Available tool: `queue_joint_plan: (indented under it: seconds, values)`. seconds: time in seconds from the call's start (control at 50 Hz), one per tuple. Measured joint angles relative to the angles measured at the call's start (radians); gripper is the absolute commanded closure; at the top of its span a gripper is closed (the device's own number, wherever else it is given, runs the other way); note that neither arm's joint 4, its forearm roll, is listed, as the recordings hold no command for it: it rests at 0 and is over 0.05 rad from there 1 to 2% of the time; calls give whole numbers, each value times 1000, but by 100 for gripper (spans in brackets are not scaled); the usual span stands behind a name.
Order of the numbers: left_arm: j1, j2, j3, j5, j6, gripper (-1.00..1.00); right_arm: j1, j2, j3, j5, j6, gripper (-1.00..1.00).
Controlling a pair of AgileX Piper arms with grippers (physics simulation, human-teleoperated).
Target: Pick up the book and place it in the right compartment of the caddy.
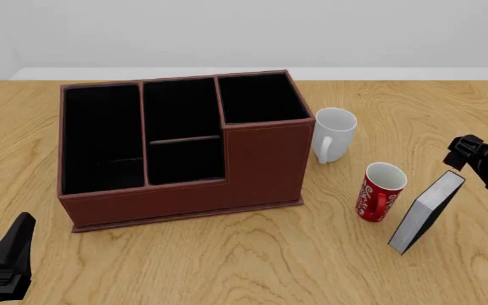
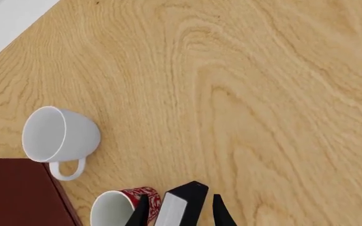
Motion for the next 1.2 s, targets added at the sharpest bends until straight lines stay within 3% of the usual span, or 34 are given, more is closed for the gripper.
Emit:
queue_joint_plan:
  seconds: [1.2]
  values:
    - [0, 0, 0, 0, 0, -100, 56, 68, 111, -129, 95, -100]
